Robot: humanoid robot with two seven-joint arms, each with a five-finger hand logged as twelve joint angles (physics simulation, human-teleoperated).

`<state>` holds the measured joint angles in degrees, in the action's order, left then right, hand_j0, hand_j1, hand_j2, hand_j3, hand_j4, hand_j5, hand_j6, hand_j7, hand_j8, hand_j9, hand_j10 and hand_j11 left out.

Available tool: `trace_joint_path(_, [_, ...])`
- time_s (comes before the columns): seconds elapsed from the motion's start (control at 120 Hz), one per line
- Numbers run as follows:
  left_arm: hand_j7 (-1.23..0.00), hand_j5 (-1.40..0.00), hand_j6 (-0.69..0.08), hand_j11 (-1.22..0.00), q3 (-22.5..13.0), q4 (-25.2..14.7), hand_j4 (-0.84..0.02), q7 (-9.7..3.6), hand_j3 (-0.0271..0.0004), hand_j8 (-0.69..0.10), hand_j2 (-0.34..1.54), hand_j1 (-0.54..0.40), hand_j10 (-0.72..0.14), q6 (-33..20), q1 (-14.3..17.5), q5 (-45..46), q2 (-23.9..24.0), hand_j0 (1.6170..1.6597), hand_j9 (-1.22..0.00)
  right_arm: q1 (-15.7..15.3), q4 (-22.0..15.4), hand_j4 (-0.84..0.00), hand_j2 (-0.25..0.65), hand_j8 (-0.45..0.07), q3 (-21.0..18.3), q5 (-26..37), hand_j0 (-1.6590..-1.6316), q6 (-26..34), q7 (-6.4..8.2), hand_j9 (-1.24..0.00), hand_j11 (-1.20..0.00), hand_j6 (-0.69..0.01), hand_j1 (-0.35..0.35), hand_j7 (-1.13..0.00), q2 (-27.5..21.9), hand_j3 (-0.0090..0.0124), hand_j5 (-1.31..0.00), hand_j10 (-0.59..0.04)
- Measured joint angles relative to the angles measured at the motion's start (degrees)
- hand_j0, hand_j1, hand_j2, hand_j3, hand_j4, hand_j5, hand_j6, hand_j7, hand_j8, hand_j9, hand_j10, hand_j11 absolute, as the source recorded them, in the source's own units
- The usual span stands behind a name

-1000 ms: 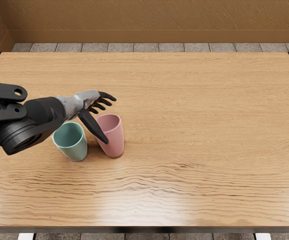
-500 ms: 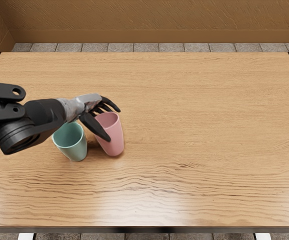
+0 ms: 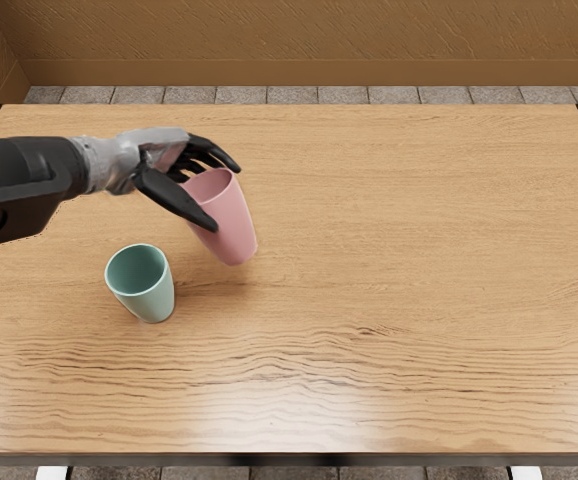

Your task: Pick up cup and place in cup with left hand

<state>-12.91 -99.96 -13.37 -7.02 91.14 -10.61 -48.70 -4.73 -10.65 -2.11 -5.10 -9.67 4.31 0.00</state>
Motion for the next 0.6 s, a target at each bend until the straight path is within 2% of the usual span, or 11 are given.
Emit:
trace_joint_path(0.125, [-0.63, -0.64, -0.258, -0.65, 3.3, 0.0, -0.43, -0.43, 0.0, -0.218, 0.12, -0.171, -0.32, 8.2, 0.4, -0.2, -5.1, 1.6557, -0.64, 0.0, 0.0, -0.015, -0.003, -0.015, 0.0, 0.0, -1.6581, 0.0, 0.0, -0.02, -0.02, -0.015, -0.331, -0.02, 0.0, 0.0, -0.02, -0.015])
trace_joint_path(0.208, [-0.63, -0.65, -0.279, -0.65, 4.1, 0.0, -0.447, -2.19, 0.0, -0.24, 0.08, -0.13, -0.333, 11.7, 2.1, -0.1, -6.4, 1.6553, -0.65, 0.0, 0.0, -0.015, -0.003, -0.015, 0.0, 0.0, -1.6581, 0.0, 0.0, -0.02, -0.02, -0.015, -0.331, -0.02, 0.0, 0.0, -0.02, -0.015])
trace_joint_path(0.342, [-0.64, -0.66, -0.291, -0.65, 4.1, -0.2, -0.461, -4.64, 0.0, -0.246, 0.08, -0.123, -0.347, 13.8, 3.7, -0.1, -9.3, 1.6552, -0.65, 0.0, 0.0, -0.015, -0.003, -0.015, 0.0, 0.0, -1.6581, 0.0, 0.0, -0.02, -0.02, -0.015, -0.331, -0.02, 0.0, 0.0, -0.02, -0.015])
trace_joint_path(0.492, [-0.65, -0.67, -0.292, -0.66, 3.8, -0.3, -0.459, -6.35, 0.0, -0.247, 0.08, -0.121, -0.35, 15.3, 4.7, -0.1, -11.1, 1.6548, -0.66, 0.0, 0.0, -0.015, -0.003, -0.015, 0.0, 0.0, -1.6581, 0.0, 0.0, -0.02, -0.02, -0.015, -0.331, -0.02, 0.0, 0.0, -0.02, -0.015])
trace_joint_path(0.6, [-0.68, -0.7, -0.277, -0.68, 3.7, -0.3, -0.447, -6.97, 0.0, -0.235, 0.08, -0.124, -0.342, 15.5, 4.8, -0.1, -12.6, 1.6544, -0.69, 0.0, 0.0, -0.015, -0.003, -0.015, 0.0, 0.0, -1.6581, 0.0, 0.0, -0.02, -0.02, -0.015, -0.331, -0.02, 0.0, 0.0, -0.02, -0.015])
